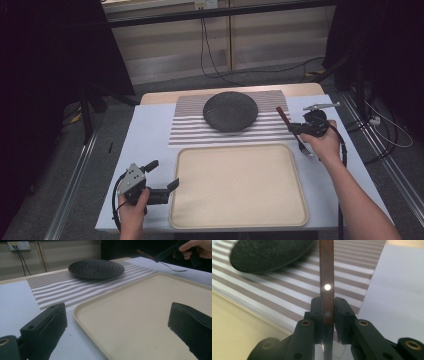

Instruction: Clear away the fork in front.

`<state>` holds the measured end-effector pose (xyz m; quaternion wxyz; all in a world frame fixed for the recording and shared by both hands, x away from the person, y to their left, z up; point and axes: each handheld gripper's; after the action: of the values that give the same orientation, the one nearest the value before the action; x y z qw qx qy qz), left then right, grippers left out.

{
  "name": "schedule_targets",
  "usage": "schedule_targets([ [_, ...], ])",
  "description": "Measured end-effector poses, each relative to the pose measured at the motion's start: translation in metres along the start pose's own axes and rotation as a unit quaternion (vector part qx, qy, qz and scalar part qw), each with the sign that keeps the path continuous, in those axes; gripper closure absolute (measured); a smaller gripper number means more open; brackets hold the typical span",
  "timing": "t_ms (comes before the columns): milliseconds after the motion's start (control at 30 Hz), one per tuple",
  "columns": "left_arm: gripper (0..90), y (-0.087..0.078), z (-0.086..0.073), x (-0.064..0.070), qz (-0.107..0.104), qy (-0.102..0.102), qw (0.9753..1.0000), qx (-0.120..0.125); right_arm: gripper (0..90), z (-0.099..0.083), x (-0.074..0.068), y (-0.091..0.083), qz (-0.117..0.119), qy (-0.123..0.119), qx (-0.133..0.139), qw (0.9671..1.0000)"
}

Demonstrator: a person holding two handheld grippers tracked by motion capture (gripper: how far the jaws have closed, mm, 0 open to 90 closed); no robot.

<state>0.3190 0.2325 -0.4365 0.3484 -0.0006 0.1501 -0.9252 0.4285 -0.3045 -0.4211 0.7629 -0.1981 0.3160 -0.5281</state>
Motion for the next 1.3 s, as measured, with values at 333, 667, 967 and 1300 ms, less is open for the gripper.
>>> schedule_targets([
  [333,2.3,0.003,0.014,0.002,-0.004,-0.014,0.9998,0.016,78.1,-0.014,-0.036,-0.040,0.074,-0.019,0.077,0.9941],
  [667,2.2,0.020,0.046,0.018,-0.039,-0.006,0.9990,0.018,78.0,-0.041,-0.085,-0.049,0.135,-0.042,0.107,0.9842],
  [967,2.1,0.042,0.064,0.031,-0.048,-0.018,0.9985,0.022,77.9,-0.056,-0.107,-0.045,0.164,-0.061,0.112,0.9781],
  [1300,1.7,0.070,0.078,0.042,-0.035,-0.028,0.9988,0.019,78.0,-0.060,-0.131,-0.037,0.201,-0.064,0.128,0.9692],
])
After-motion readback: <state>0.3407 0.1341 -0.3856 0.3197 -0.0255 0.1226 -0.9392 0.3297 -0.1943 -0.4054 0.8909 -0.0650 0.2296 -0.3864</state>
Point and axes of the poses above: each handheld gripper's, and its own axes: y roughly forward along the jaws, z roughly out of its top, x roughly to its right, and after that the axes turned 9 degrees about y, right-handed
